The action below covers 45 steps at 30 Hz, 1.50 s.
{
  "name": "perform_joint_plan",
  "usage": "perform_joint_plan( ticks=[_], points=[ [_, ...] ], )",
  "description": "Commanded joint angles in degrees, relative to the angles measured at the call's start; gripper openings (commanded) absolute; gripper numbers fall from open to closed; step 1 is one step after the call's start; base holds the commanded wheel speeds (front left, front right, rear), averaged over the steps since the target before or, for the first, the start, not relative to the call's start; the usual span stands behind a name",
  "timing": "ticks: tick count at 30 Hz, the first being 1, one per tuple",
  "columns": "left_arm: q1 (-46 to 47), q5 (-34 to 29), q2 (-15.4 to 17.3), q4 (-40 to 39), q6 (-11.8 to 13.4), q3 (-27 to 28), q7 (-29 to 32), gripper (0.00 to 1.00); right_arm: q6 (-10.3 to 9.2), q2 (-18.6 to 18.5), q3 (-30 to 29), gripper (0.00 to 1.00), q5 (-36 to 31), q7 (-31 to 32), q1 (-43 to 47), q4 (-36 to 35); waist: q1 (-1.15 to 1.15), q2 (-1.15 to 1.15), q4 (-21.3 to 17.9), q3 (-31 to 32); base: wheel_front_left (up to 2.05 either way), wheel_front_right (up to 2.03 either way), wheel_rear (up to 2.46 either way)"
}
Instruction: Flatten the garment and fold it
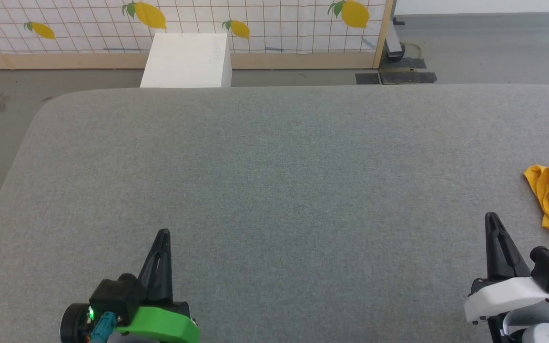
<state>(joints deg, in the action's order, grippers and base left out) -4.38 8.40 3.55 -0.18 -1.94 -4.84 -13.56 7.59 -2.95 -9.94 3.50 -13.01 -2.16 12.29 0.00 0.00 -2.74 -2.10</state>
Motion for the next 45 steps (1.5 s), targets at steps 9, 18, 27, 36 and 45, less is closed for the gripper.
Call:
perform_joint_plan(
  ticks=[9, 18, 27, 36, 45],
  points=[
    [0.77, -1.22, -0.12, 0.02, 0.32, 0.54, 1.46, 0.00, -0.02, 0.01, 1.02, 0.00, -0.59, 1.39, 0.37, -1.41, 0.00, 0.00, 0.23, 0.18, 0.00, 0.00, 0.00],
    [1.22, -2.12, -0.19, 0.04, 0.53, 1.08, 2.97, 0.00, -0.03, 0.02, 2.14, 0.00, -0.96, 2.84, 0.60, -2.77, 0.00, 0.00, 0.55, 0.42, 0.00, 0.00, 0.00],
    [1.53, -2.73, -0.24, 0.06, 0.66, 1.44, 4.00, 0.00, -0.03, 0.03, 2.90, 0.00, -1.20, 3.83, 0.75, -3.70, 0.00, 0.00, 0.76, 0.58, 0.00, 0.00, 0.00],
    [1.84, -3.35, -0.28, 0.07, 0.80, 1.82, 5.05, 0.00, -0.04, 0.03, 3.67, 0.00, -1.45, 4.84, 0.90, -4.64, 0.00, 0.00, 0.98, 0.75, 0.00, 0.00, 0.00],
    [2.15, -3.96, -0.33, 0.08, 0.94, 2.18, 6.08, 0.00, -0.05, 0.04, 4.43, 0.00, -1.70, 5.83, 1.05, -5.57, 0.00, 0.00, 1.19, 0.91, 0.00, 0.00, 0.00]
  ],
)
